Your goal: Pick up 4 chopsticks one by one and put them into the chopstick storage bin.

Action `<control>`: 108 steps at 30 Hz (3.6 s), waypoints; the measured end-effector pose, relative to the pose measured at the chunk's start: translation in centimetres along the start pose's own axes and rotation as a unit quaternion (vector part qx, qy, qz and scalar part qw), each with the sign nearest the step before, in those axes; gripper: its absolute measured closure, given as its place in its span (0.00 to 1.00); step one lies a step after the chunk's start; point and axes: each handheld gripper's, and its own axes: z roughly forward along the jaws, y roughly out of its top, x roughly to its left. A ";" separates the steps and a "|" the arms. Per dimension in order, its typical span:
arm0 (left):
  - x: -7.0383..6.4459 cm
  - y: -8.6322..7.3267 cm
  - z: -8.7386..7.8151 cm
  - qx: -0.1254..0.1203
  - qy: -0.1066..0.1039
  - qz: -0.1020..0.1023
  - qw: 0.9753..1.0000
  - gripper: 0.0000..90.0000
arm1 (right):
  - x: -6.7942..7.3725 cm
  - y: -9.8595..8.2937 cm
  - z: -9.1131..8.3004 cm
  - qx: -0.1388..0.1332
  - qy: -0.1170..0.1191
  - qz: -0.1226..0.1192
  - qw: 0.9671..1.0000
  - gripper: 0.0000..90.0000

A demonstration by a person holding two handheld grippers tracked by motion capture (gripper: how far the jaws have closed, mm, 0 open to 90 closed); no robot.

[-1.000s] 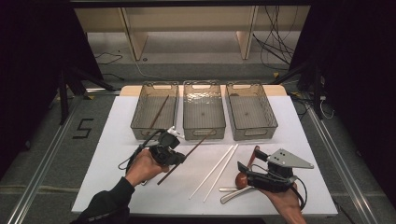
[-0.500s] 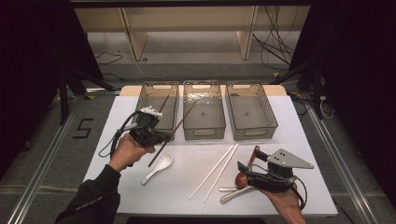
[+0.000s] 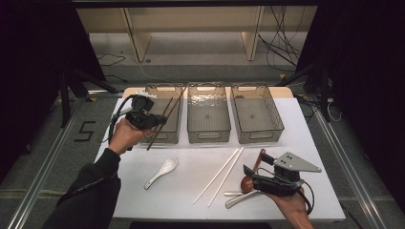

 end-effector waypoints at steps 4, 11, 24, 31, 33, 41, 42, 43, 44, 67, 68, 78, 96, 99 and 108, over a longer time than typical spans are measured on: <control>1.1 0.9 0.3 -0.004 0.010 -0.011 1.000 0.93 | 0.0 0.0 0.0 0.000 0.000 0.000 1.000 0.30; 3.1 2.4 0.9 -0.009 0.037 -0.021 0.999 0.93 | 0.0 0.0 0.0 0.000 0.001 0.000 1.000 0.30; 6.1 3.8 3.0 0.002 0.089 -0.034 0.995 0.93 | -0.1 0.0 0.0 -0.001 0.003 0.003 1.000 0.30; 6.9 3.8 4.1 0.006 0.098 -0.035 0.995 0.93 | -0.1 0.0 0.0 -0.002 0.003 0.004 1.000 0.30; 7.0 3.6 4.3 0.003 0.098 -0.036 0.995 0.93 | -0.2 0.0 -0.1 -0.001 0.003 0.005 1.000 0.30; 7.6 2.9 5.2 0.002 0.105 -0.037 0.994 0.93 | -0.1 0.0 0.0 -0.001 0.005 0.003 1.000 0.30; 7.7 2.8 5.3 0.000 0.107 -0.036 0.994 0.93 | -0.1 0.0 0.0 -0.001 0.005 0.004 1.000 0.30; 7.8 2.8 5.3 -0.002 0.109 -0.038 0.993 0.93 | -0.1 0.0 0.0 -0.001 0.005 0.003 1.000 0.30; 7.9 2.8 5.4 -0.002 0.109 -0.040 0.993 0.93 | -0.1 -0.1 0.0 -0.001 0.005 0.003 1.000 0.30; 7.1 1.0 5.1 0.005 0.090 -0.058 0.994 0.63 | -0.2 -0.1 0.1 0.001 0.004 0.006 1.000 0.30; 6.7 1.0 4.8 0.004 0.085 -0.063 0.994 0.59 | -0.2 -0.1 0.1 0.001 0.004 0.006 1.000 0.30; 1.9 -0.4 2.2 0.010 0.034 -0.045 0.998 0.37 | -0.1 -0.1 0.0 0.001 0.002 0.005 1.000 0.30; -4.4 -3.3 2.1 0.030 -0.007 -0.009 0.999 0.28 | 0.0 0.0 0.0 0.000 0.001 0.000 1.000 0.30; -5.3 -3.6 2.3 0.034 -0.012 -0.001 0.999 0.26 | -0.1 0.0 0.0 0.000 0.001 0.001 1.000 0.30; -7.3 -4.2 3.1 0.042 -0.022 0.013 0.999 0.24 | -0.1 0.0 0.0 0.000 0.000 0.000 1.000 0.30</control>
